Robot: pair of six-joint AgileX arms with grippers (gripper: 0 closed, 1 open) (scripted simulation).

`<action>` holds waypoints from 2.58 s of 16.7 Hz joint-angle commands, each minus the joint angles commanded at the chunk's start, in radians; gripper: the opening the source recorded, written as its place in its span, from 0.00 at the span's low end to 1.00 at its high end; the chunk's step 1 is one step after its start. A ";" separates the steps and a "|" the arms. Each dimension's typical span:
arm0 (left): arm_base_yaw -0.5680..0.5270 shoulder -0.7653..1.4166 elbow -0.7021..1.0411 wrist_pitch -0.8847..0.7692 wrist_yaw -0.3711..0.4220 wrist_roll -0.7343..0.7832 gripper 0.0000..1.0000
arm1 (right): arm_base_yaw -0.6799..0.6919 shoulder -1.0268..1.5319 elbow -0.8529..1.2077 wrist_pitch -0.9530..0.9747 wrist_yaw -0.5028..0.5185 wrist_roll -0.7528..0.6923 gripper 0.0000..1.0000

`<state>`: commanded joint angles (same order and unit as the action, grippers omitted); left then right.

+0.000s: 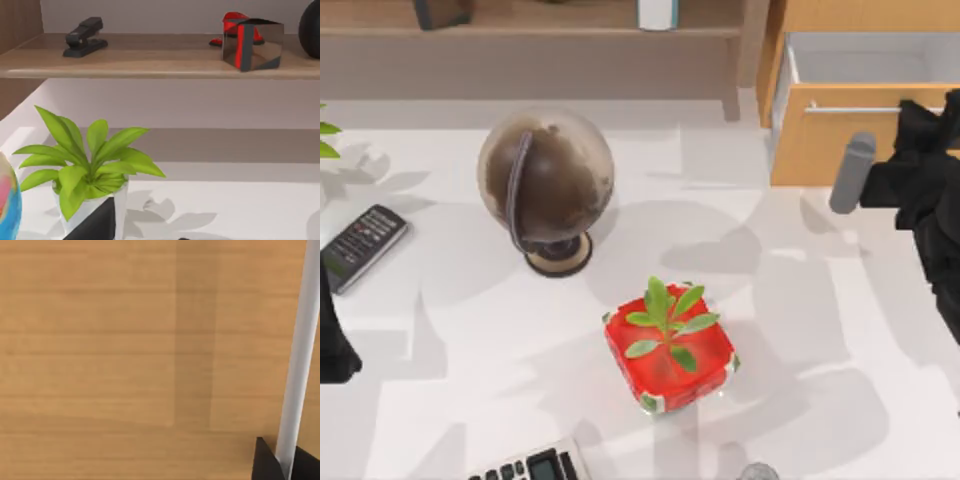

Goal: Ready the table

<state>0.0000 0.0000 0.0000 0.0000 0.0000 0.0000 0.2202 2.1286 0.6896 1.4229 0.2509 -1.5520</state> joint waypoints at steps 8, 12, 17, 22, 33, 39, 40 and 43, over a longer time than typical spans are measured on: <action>0.000 0.000 0.000 0.000 0.000 0.000 1.00 | -0.019 0.045 0.124 -0.075 -0.021 0.003 0.00; 0.000 0.000 0.000 0.000 0.000 0.000 1.00 | -0.026 0.077 0.190 -0.112 -0.029 -0.001 0.00; 0.000 0.000 0.000 0.000 0.000 0.000 1.00 | -0.047 0.151 0.364 -0.208 -0.049 0.003 0.00; 0.000 0.000 0.000 0.000 0.000 0.000 1.00 | -0.054 0.173 0.415 -0.237 -0.054 0.001 0.00; 0.000 0.000 0.000 0.000 0.000 0.000 1.00 | -0.054 0.173 0.415 -0.237 -0.054 0.001 0.75; 0.000 0.000 0.000 0.000 0.000 0.000 1.00 | -0.054 0.173 0.415 -0.237 -0.054 0.001 1.00; 0.000 0.000 0.000 0.000 0.000 0.000 1.00 | -0.054 0.173 0.415 -0.237 -0.054 0.001 1.00; 0.000 0.000 0.000 0.000 0.000 0.000 1.00 | -0.054 0.173 0.415 -0.237 -0.054 0.001 1.00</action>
<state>0.0000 0.0000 0.0000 0.0000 0.0000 0.0000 0.1663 2.3015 1.1041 1.1855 0.1966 -1.5510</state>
